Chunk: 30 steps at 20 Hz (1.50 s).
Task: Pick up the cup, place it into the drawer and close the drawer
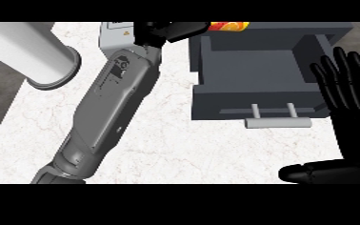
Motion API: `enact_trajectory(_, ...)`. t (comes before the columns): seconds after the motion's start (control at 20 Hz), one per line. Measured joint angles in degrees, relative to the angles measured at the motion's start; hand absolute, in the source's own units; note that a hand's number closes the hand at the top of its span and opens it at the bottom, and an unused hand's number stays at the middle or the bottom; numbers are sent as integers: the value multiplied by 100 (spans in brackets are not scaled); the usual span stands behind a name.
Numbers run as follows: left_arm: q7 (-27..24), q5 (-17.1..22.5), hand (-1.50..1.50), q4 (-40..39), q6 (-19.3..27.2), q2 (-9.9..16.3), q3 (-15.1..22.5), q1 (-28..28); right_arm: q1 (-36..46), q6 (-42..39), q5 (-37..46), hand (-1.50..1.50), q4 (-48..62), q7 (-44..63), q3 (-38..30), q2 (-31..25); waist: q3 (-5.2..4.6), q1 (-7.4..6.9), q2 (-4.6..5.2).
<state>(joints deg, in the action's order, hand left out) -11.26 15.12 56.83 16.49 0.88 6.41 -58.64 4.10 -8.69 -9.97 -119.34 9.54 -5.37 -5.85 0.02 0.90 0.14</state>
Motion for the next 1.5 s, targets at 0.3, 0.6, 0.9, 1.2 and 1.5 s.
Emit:
enact_trajectory(0.3,-217,393,150,-834,366,-66,331,-509,106,3,69,-150,188,-110,17,22,0,47,10)
enact_trajectory(0.6,-579,859,150,-1854,519,-82,557,-1063,181,-85,-8,-150,309,-142,-37,-42,1,127,33)
enact_trajectory(0.9,-727,1303,150,-2586,611,-86,1067,-1406,155,-84,54,-150,262,-199,47,5,4,223,49)
enact_trajectory(1.2,-950,1614,150,-3119,690,-88,1613,-1589,393,-55,53,-150,319,-89,151,36,5,373,94)
enact_trajectory(1.5,-849,1741,-150,-3442,810,-87,2153,-1742,484,-161,-37,-150,502,-204,104,-2,9,470,117)
